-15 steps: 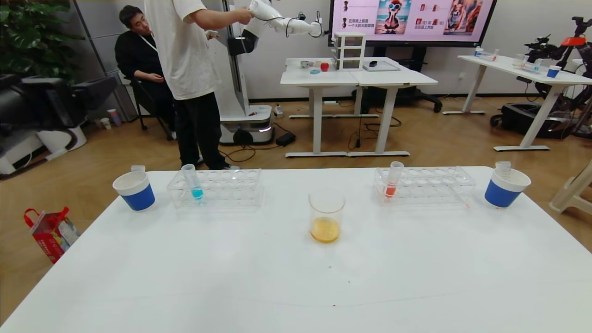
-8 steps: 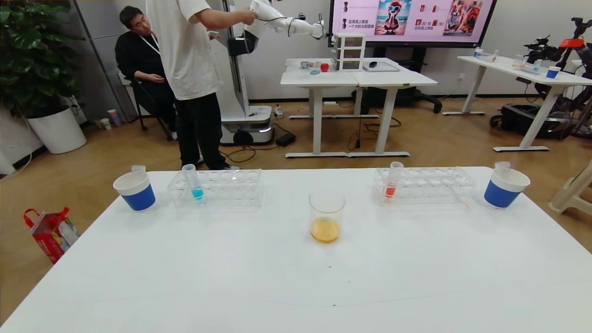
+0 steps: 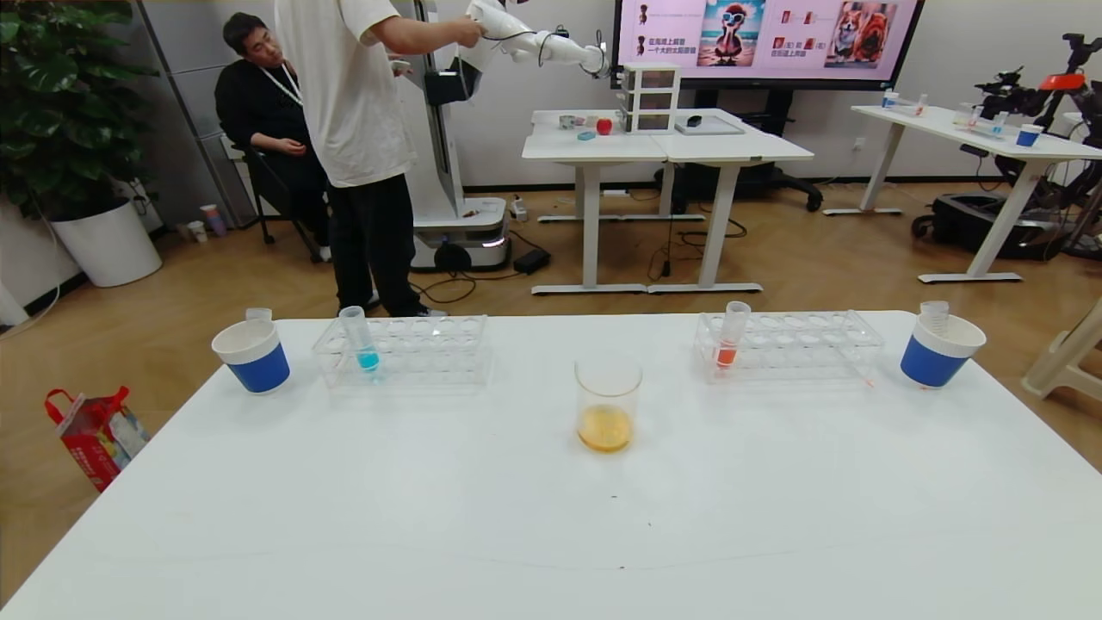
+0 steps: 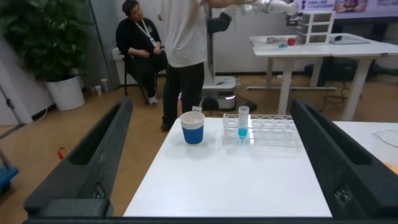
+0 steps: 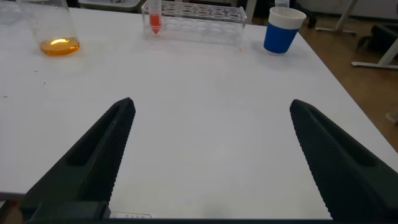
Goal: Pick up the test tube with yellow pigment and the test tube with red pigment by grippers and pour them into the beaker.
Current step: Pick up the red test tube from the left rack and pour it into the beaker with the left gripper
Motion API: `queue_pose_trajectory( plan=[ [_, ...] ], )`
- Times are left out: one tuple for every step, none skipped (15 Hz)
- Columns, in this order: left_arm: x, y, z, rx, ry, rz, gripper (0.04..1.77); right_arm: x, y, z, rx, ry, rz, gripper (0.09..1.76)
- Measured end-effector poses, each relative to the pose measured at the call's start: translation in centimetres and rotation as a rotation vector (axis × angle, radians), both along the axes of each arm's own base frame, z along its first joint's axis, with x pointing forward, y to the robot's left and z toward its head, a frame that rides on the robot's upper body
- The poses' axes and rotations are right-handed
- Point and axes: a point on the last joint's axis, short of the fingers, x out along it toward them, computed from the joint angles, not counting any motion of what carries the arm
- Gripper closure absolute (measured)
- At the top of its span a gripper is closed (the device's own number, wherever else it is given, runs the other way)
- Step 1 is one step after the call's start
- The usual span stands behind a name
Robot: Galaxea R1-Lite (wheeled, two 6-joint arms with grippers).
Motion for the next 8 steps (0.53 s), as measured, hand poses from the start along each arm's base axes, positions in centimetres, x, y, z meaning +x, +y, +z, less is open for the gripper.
queue_pose_trajectory(
  plan=[
    [-0.9,-0.1,-1.1,0.015,-0.032,-0.047,0.06,0.0,0.0,0.0,0.0,0.0,0.0,0.11],
    [-1.4,-0.2,-2.4,0.029,-0.048,-0.092,0.06,0.0,0.0,0.0,0.0,0.0,0.0,0.11],
    [-1.4,-0.2,-3.7,0.035,-0.055,-0.115,0.06,0.0,0.0,0.0,0.0,0.0,0.0,0.11],
    [-1.1,-0.2,-5.0,0.028,-0.063,-0.13,0.06,0.0,0.0,0.0,0.0,0.0,0.0,0.11],
    [-0.4,-0.2,-6.4,0.019,-0.047,-0.14,0.06,0.0,0.0,0.0,0.0,0.0,0.0,0.11],
    [0.3,-0.2,-7.9,0.014,-0.01,-0.145,0.06,0.0,0.0,0.0,0.0,0.0,0.0,0.11],
    [1.2,-0.2,-9.7,0.01,0.043,-0.15,0.06,0.0,0.0,0.0,0.0,0.0,0.0,0.11],
    [2.0,-0.2,-11.6,0.004,0.104,-0.153,0.06,0.0,0.0,0.0,0.0,0.0,0.0,0.11]
  ],
)
